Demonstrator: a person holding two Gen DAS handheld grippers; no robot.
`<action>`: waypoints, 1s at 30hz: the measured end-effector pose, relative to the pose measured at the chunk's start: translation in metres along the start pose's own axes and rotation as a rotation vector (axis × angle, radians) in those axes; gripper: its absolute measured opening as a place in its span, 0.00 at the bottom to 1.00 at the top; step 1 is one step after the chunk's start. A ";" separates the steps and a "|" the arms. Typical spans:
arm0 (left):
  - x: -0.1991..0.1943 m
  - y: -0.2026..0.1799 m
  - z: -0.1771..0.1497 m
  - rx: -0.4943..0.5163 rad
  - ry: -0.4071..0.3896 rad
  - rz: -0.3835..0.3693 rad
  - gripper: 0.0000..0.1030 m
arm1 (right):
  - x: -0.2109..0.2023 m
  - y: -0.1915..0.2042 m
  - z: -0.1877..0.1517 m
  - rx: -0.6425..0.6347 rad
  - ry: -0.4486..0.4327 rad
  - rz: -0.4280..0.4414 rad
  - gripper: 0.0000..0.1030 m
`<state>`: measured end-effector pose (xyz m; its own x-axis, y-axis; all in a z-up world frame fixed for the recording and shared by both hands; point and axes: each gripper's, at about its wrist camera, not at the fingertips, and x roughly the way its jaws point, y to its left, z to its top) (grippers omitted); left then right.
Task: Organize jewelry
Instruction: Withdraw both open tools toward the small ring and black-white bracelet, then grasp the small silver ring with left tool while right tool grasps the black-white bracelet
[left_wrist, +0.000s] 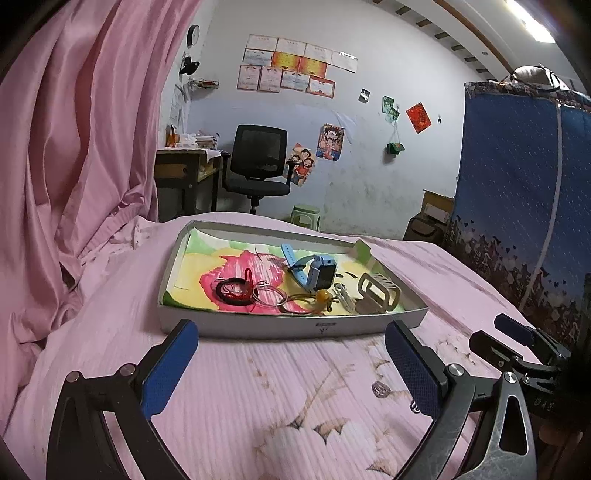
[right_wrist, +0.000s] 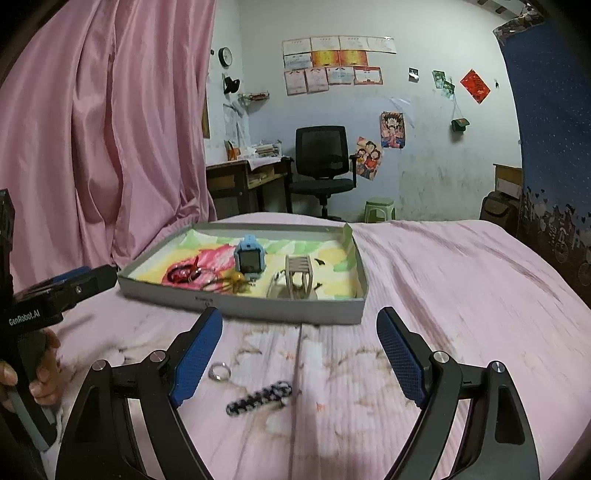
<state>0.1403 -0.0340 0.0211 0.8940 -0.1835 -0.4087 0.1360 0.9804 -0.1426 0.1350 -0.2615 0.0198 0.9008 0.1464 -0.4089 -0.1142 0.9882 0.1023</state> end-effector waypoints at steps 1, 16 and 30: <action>-0.001 0.000 -0.001 -0.001 0.002 0.000 0.99 | -0.001 0.000 -0.001 -0.003 0.002 0.000 0.80; 0.025 -0.007 -0.016 0.012 0.205 -0.075 0.99 | 0.006 0.003 -0.024 -0.060 0.173 0.023 0.79; 0.052 -0.018 -0.023 0.048 0.356 -0.228 0.64 | 0.027 0.025 -0.040 -0.139 0.322 0.121 0.45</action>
<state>0.1746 -0.0631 -0.0182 0.6363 -0.4014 -0.6588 0.3408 0.9124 -0.2267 0.1397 -0.2307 -0.0250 0.7016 0.2473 -0.6683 -0.2876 0.9563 0.0519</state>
